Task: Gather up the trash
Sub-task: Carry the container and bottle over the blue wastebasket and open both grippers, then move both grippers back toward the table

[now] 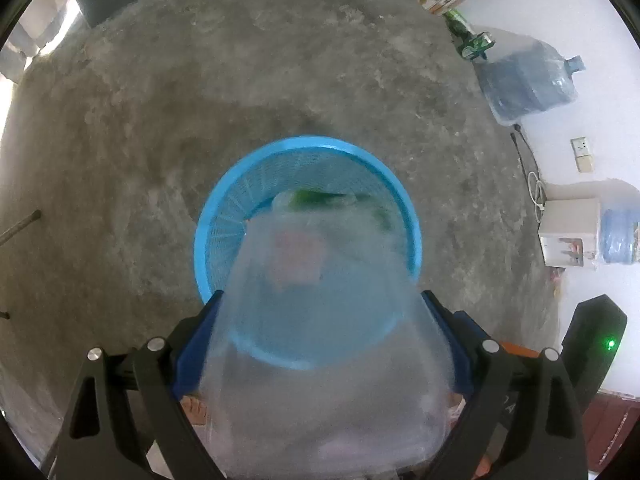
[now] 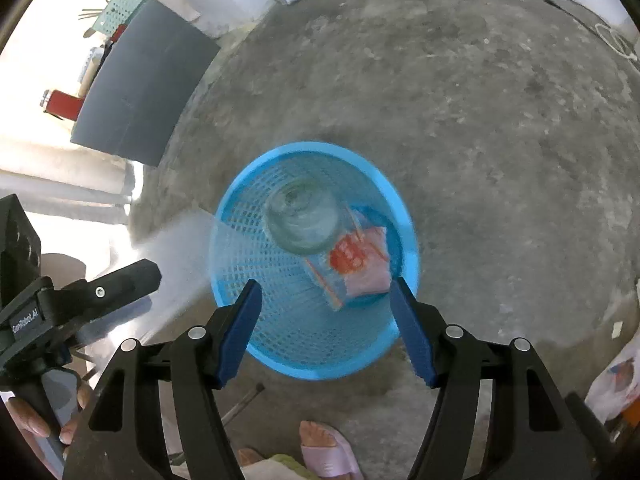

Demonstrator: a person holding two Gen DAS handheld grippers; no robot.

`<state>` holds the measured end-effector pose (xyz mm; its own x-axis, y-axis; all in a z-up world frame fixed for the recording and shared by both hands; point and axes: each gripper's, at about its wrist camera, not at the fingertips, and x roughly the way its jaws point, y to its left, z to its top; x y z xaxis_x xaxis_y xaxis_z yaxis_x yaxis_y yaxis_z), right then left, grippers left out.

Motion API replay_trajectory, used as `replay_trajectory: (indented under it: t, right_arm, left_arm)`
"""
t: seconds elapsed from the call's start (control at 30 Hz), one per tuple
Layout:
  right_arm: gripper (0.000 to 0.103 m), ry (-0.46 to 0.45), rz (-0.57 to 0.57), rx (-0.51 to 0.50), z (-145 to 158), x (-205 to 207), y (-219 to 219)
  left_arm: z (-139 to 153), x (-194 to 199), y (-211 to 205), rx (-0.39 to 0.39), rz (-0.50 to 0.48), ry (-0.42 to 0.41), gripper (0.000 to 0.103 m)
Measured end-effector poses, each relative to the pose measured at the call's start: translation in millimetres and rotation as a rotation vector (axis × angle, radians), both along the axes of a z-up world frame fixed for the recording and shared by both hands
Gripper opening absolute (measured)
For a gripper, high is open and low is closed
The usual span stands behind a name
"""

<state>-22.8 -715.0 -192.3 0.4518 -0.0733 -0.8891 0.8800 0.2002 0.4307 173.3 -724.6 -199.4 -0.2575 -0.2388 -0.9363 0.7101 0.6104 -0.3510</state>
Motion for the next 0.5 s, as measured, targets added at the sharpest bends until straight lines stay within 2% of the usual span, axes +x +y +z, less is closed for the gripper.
replay_trajectory:
  t: [0.27, 0.5]
  right_arm:
    - [0.064, -0.020, -0.007, -0.048, 2, -20, -4]
    - [0.065, -0.021, -0.005, -0.084, 18, -27, 3]
  left_arm:
    - [25, -15, 14, -0.040, -0.016, -0.007, 0.093]
    - [57, -16, 29, -0.101, -0.020, 0.002, 0.093]
